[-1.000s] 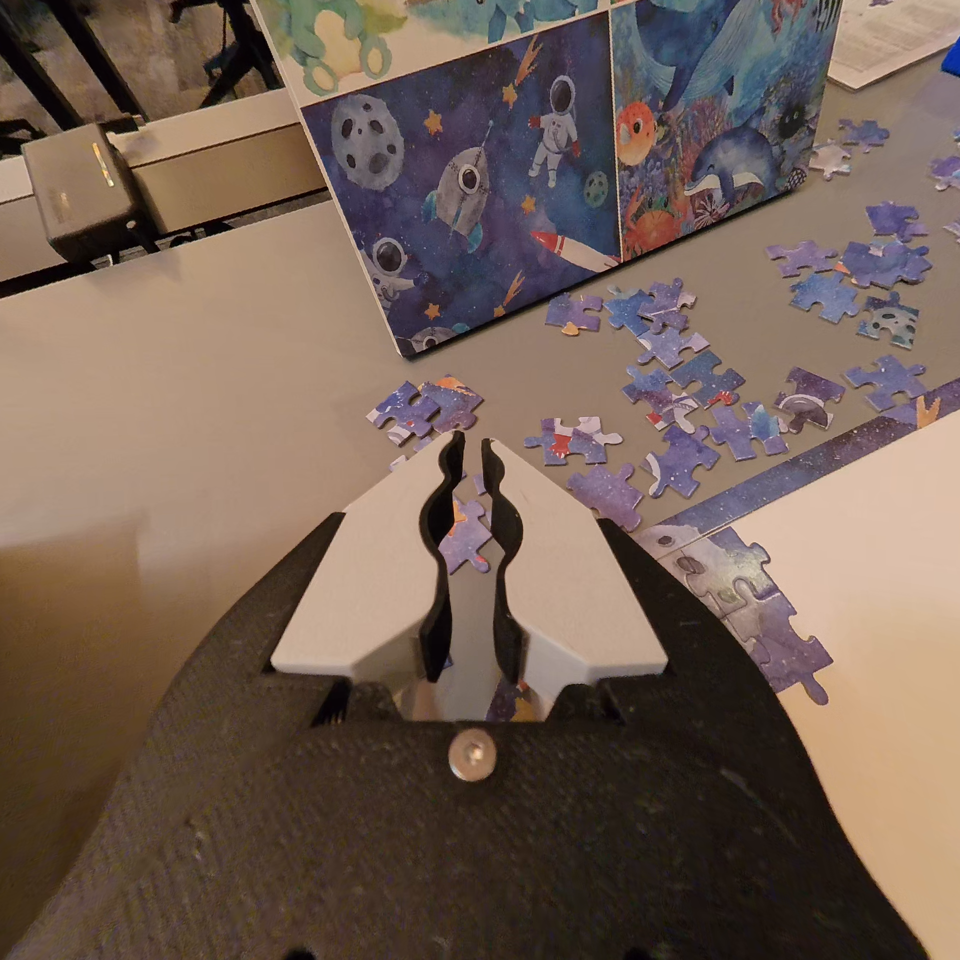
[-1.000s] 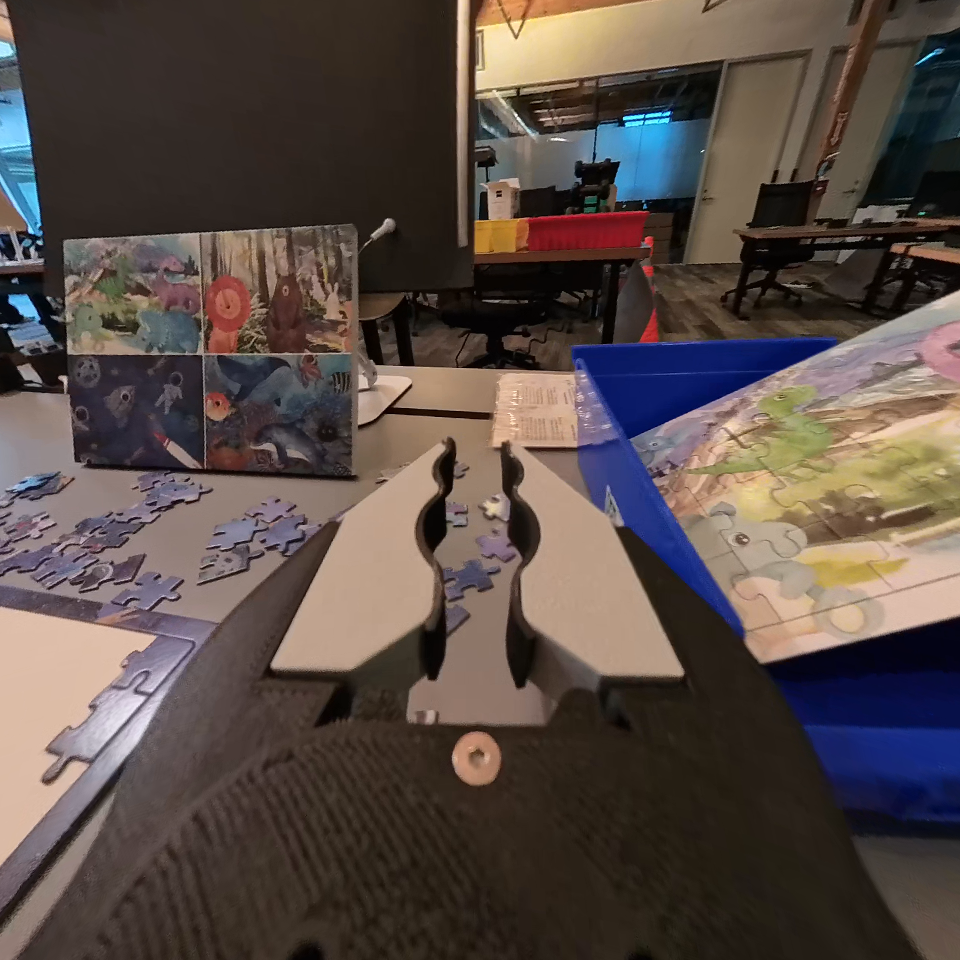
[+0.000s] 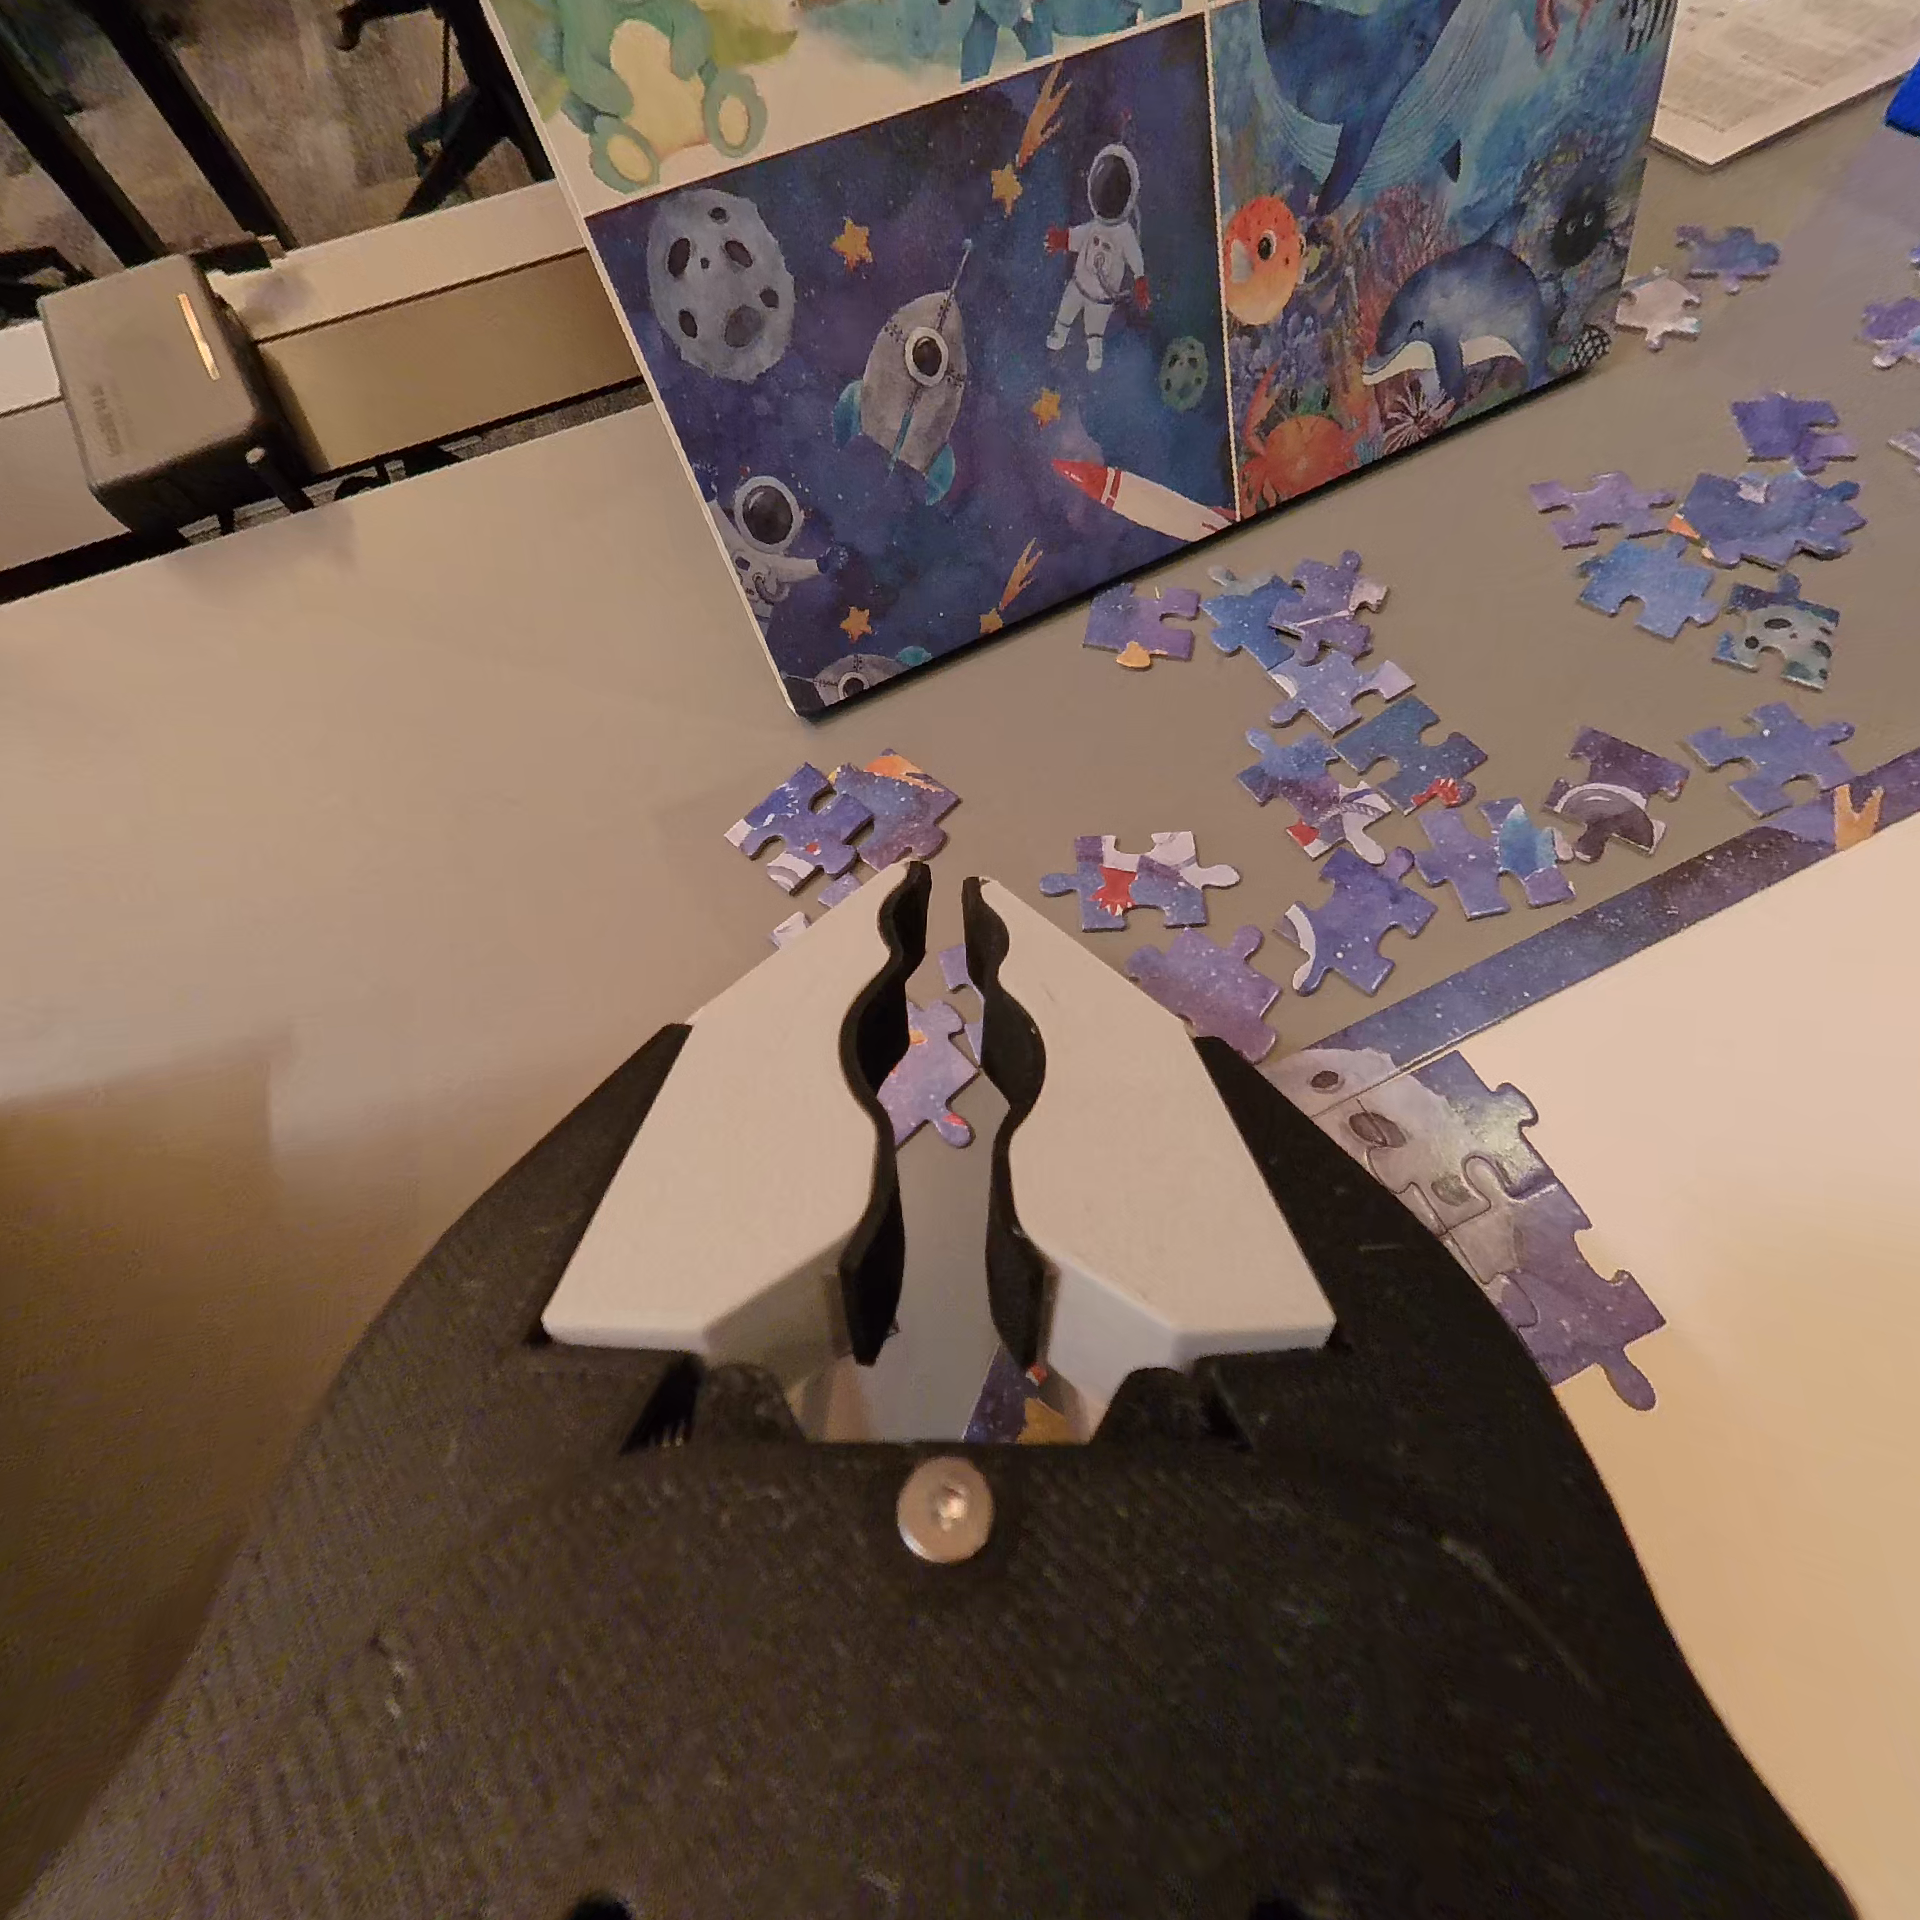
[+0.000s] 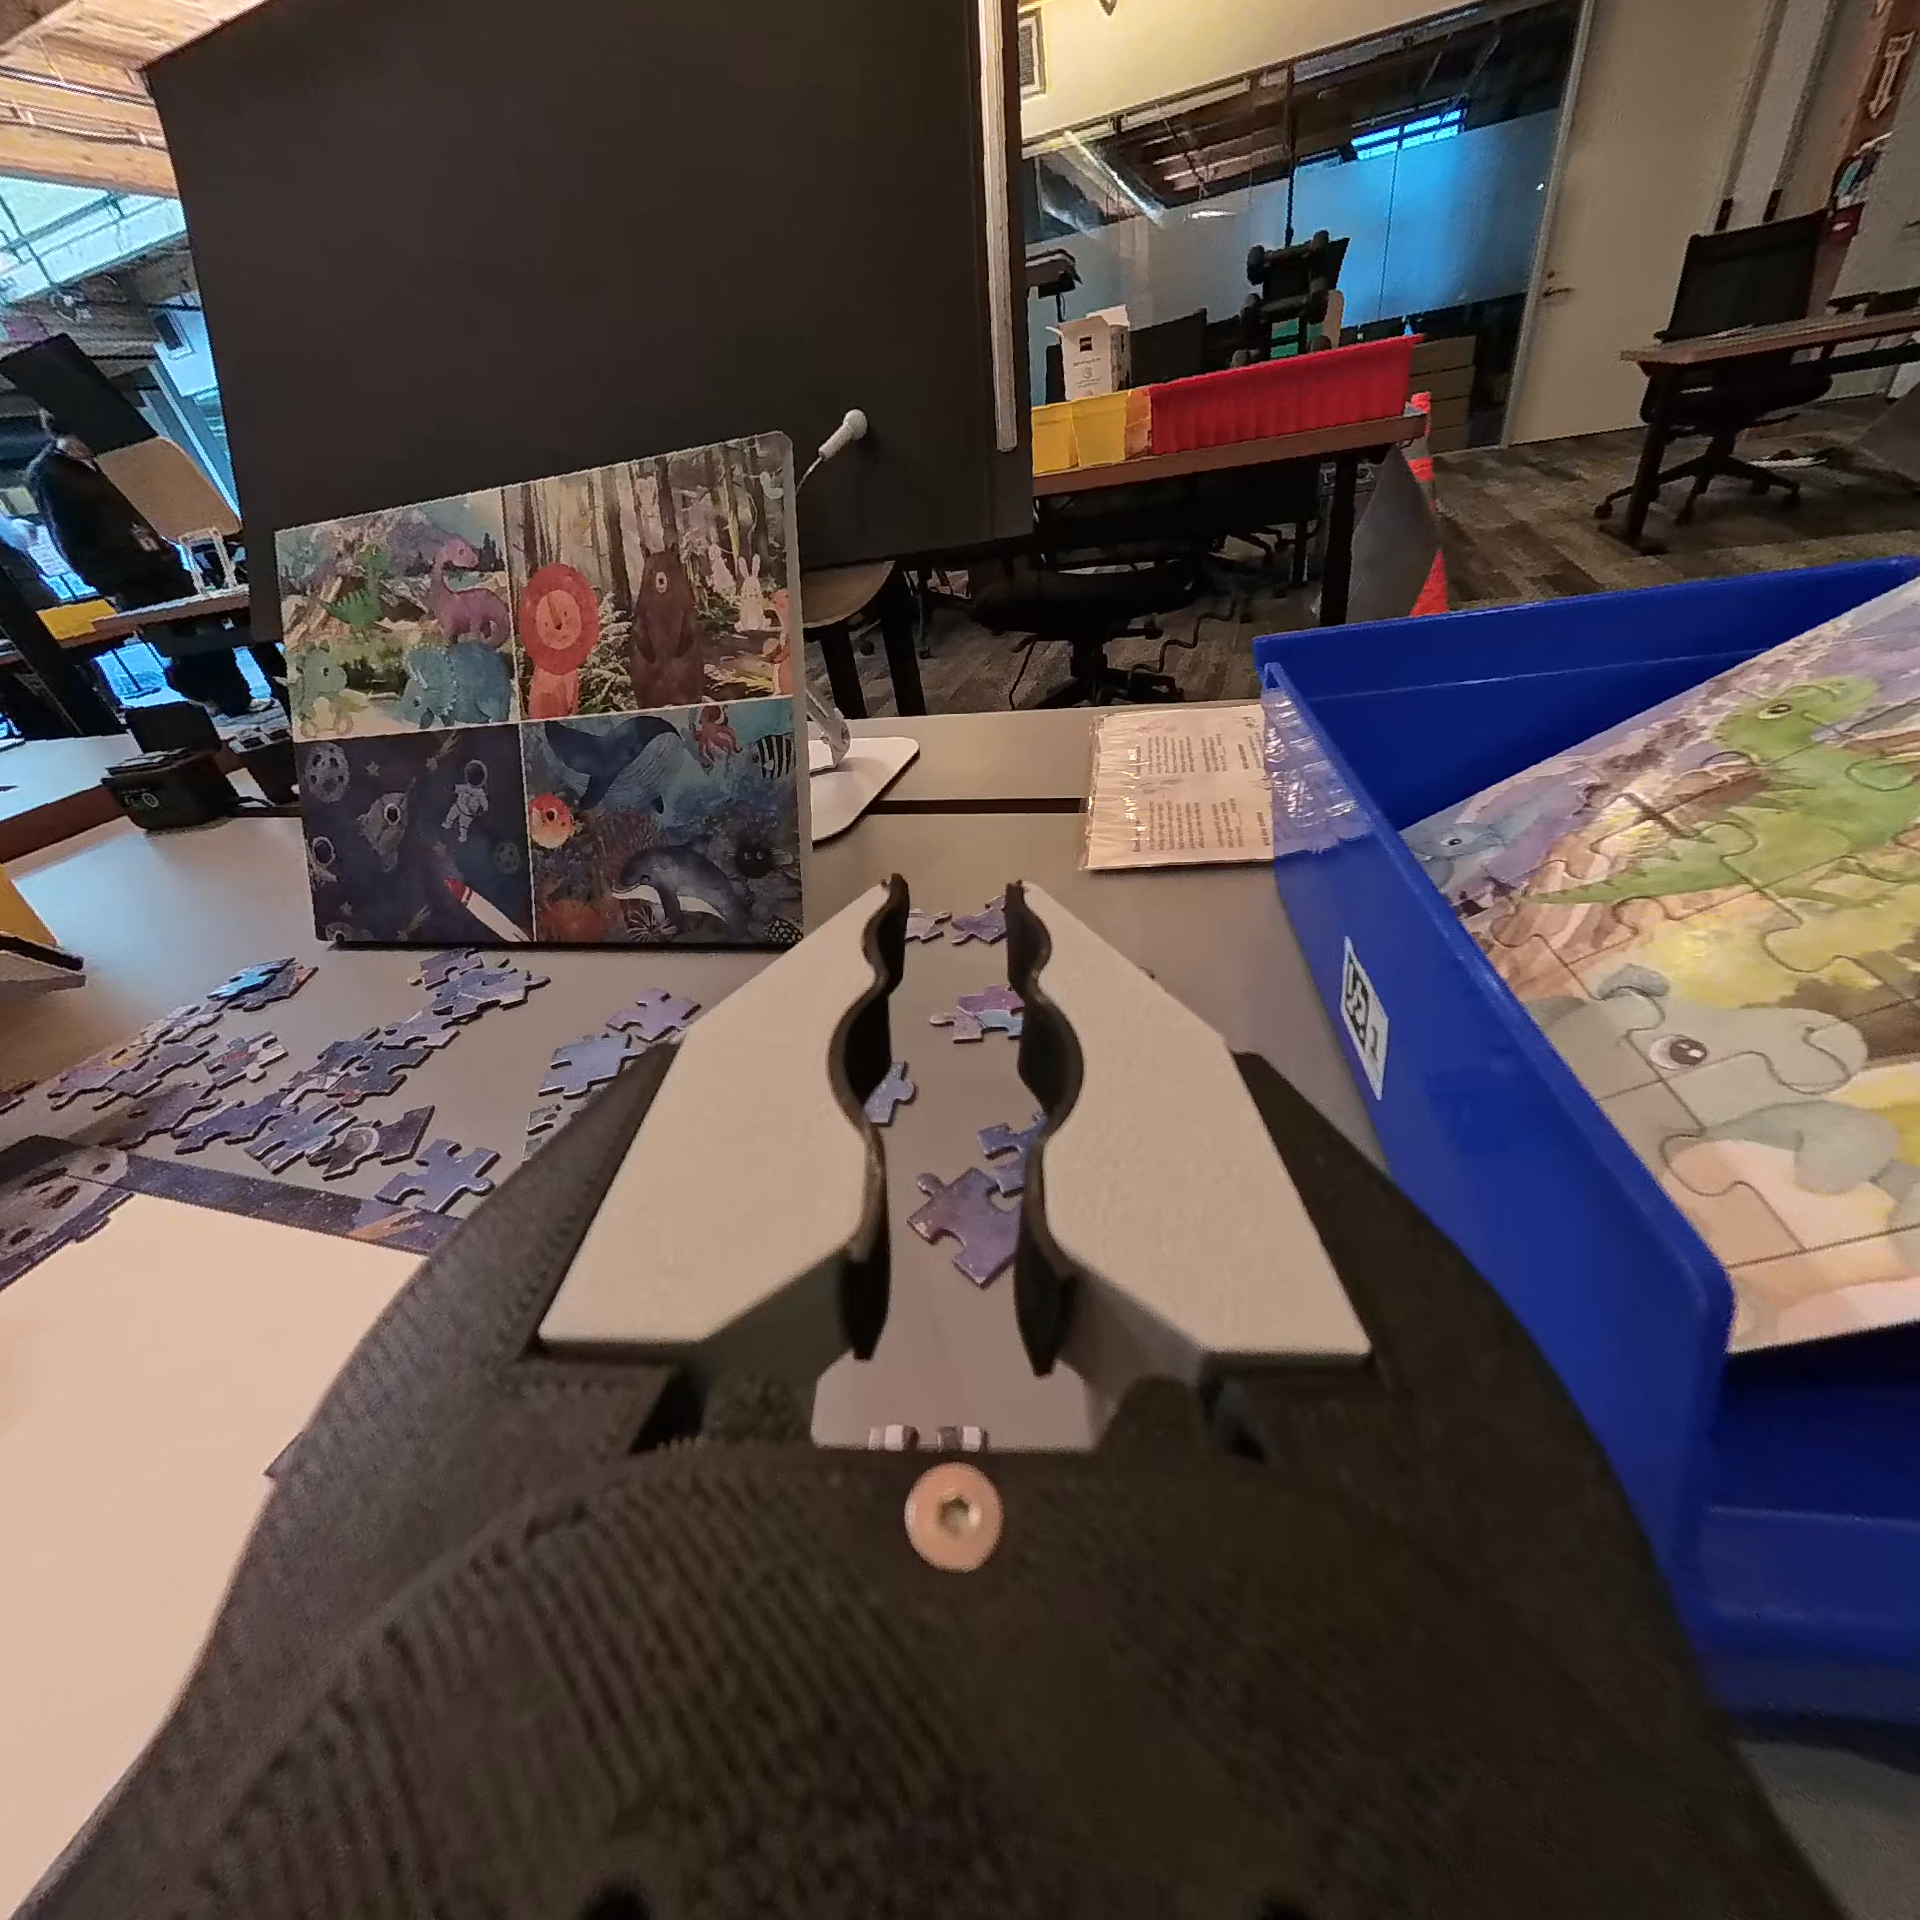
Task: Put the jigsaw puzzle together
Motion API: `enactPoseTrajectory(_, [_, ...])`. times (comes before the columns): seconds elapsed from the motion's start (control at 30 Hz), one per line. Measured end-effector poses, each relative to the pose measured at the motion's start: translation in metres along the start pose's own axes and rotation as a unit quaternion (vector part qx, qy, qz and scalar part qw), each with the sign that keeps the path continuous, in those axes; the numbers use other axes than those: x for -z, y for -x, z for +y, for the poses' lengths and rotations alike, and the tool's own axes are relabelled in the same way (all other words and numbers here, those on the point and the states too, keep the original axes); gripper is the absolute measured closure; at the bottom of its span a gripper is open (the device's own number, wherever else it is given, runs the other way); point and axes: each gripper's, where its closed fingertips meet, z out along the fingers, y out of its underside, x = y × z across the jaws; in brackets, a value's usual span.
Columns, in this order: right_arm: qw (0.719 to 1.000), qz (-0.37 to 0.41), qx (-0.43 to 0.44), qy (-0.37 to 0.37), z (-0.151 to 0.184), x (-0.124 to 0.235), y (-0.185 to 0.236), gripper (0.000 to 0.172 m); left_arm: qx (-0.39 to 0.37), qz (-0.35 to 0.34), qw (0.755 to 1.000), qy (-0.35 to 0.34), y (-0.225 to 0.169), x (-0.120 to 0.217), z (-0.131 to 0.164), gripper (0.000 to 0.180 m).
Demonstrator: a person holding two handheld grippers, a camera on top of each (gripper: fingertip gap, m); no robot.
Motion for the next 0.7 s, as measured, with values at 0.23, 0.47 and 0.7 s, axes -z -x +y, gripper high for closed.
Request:
enactPoseTrajectory(0.23, [1.0,0.001,-0.005,0.006,0.0022,-0.0004,-0.0012,0.153,0.0,0.0,1.0,0.001,0.0002,0.0,0.0004,0.176])
enactPoseTrajectory(0.47, [1.0,0.0,-0.02,0.005,0.0026,0.0001,-0.0033,0.151,-0.002,0.001,1.0,0.002,-0.0006,-0.0005,0.001,0.176])
enactPoseTrajectory(0.7, [1.0,-0.002,-0.023,0.009,0.0047,-0.0013,-0.0026,0.151,-0.003,0.001,1.0,0.004,-0.0004,-0.001,0.0018,0.176])
